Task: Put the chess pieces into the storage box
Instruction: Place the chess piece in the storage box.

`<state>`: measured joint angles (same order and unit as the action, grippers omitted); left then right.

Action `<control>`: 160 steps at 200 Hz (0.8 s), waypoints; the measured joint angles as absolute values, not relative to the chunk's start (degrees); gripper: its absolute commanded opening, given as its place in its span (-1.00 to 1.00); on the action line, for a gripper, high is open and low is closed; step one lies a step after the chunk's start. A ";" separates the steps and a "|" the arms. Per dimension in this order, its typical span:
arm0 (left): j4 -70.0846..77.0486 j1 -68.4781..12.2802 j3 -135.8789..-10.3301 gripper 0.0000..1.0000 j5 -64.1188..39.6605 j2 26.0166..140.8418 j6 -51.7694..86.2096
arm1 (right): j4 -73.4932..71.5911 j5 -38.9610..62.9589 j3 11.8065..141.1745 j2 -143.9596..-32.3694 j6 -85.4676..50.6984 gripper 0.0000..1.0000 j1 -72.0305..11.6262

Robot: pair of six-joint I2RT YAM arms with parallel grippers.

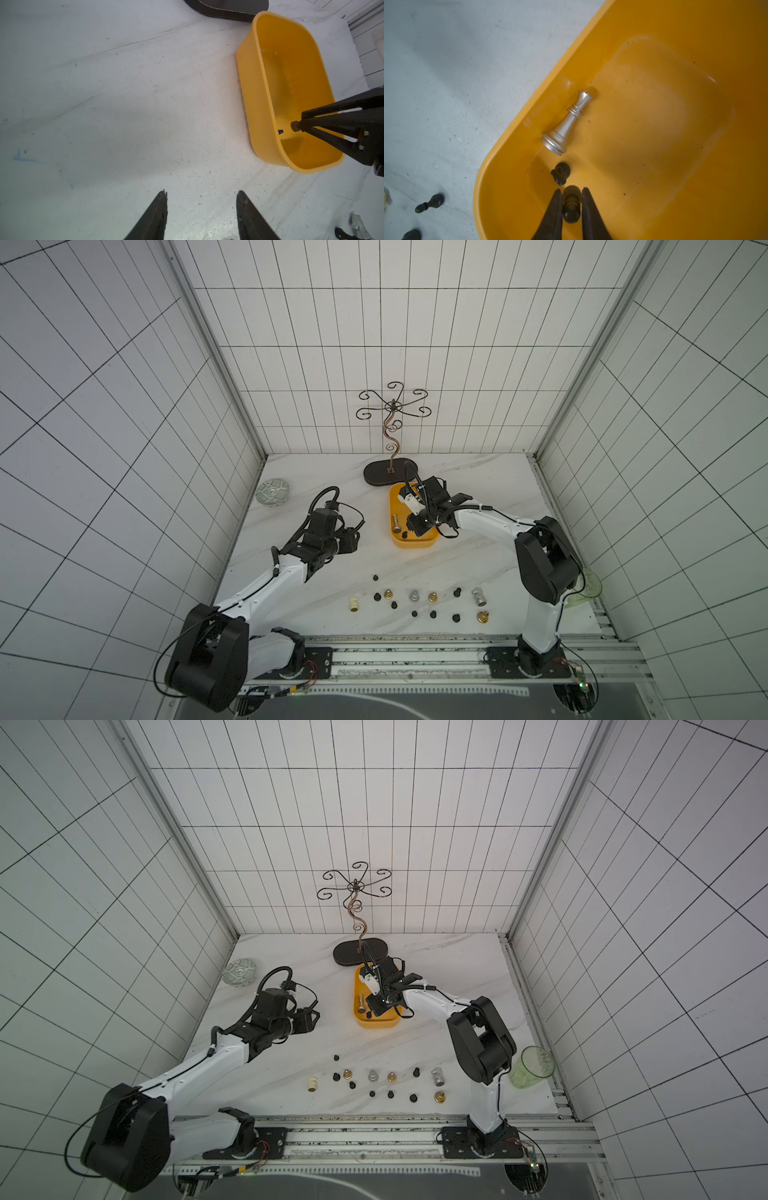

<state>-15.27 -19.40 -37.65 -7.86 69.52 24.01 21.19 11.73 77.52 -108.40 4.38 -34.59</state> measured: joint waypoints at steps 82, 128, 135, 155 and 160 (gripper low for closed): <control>-15.18 -19.38 -37.65 0.06 -8.05 68.97 24.23 | 21.28 11.66 77.52 -107.48 4.40 -0.25 -34.50; -15.18 -19.40 -37.65 0.06 -8.29 68.97 24.23 | 22.35 12.14 77.43 -101.01 4.40 -0.24 -34.54; -15.16 -19.40 -37.65 0.06 -8.29 68.97 24.23 | 22.41 12.23 77.30 -99.20 4.38 -0.24 -34.68; -15.09 -19.40 -37.65 0.06 -8.51 69.10 24.23 | 21.54 12.23 74.81 -92.27 4.36 -0.24 -35.46; -15.03 -19.40 -37.65 0.06 -8.62 69.21 24.23 | 21.54 12.25 73.63 -90.32 4.34 -0.23 -35.79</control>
<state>-15.03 -19.40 -37.65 -8.62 69.21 24.23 21.54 12.25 73.63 -90.32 4.34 -35.79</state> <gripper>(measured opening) 0.530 0.381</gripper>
